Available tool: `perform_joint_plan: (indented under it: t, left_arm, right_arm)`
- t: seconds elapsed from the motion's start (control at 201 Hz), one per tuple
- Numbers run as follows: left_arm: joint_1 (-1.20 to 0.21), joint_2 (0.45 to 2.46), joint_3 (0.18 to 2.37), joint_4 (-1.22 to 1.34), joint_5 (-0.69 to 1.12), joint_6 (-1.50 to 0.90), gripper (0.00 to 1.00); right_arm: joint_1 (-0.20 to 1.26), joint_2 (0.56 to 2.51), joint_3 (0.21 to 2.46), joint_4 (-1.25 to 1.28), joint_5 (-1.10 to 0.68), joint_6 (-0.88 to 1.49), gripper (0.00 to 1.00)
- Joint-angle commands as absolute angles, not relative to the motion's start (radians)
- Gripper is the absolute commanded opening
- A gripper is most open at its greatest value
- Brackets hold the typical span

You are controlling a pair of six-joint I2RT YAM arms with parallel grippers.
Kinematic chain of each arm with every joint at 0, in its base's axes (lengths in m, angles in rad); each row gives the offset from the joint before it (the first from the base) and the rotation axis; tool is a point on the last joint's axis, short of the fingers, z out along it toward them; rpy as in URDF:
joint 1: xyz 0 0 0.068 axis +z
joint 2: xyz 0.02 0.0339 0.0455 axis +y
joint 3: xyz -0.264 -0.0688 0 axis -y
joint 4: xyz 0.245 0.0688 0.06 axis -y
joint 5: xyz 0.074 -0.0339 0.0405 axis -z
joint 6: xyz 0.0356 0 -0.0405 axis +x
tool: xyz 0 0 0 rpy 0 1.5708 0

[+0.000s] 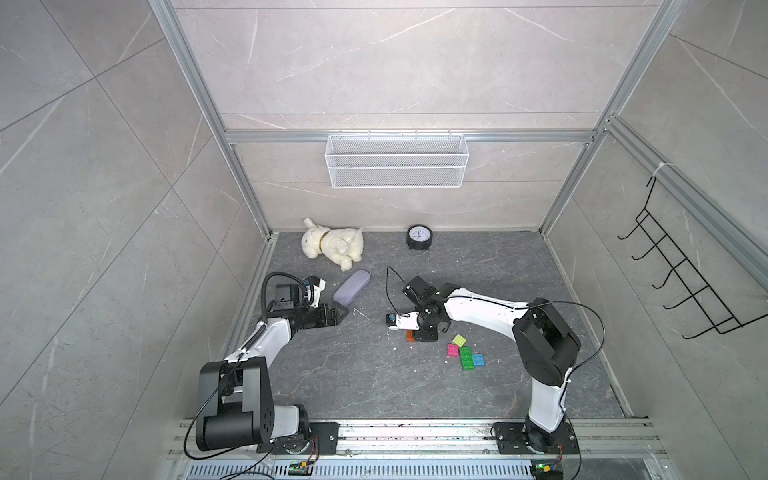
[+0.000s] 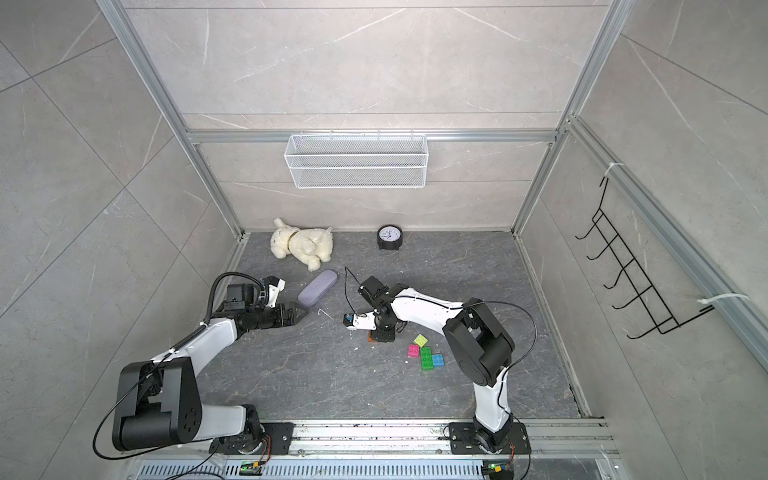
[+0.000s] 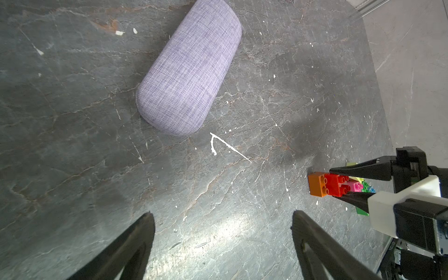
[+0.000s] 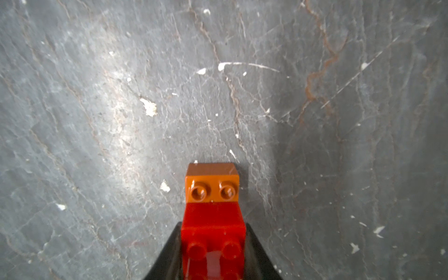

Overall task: Assemble the letter y with lego
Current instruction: Assemble the lego brick with the lego brick, then move the lego brick at the center of the board.

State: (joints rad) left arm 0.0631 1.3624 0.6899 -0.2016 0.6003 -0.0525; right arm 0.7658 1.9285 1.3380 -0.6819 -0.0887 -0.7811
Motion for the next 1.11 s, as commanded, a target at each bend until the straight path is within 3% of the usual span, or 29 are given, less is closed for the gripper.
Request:
perform_joint_plan:
  t: [0.0, 0.587, 1.105]
  left_arm:
    - [0.069, 1.364, 0.727, -0.204, 0.602, -0.037, 0.91]
    - [0.069, 1.364, 0.727, -0.203, 0.605, -0.042, 0.91]
    - [0.069, 1.355, 0.722, -0.197, 0.613, -0.047, 0.91]
  right_arm:
    - [0.787, 2.023, 1.287, -0.755, -0.063, -0.790, 0.12]
    - [0.760, 1.949, 1.315, -0.742, -0.076, -0.749, 0.11]
    - [0.589, 1.777, 1.204, -0.764, -0.072, -0.788, 0.15]
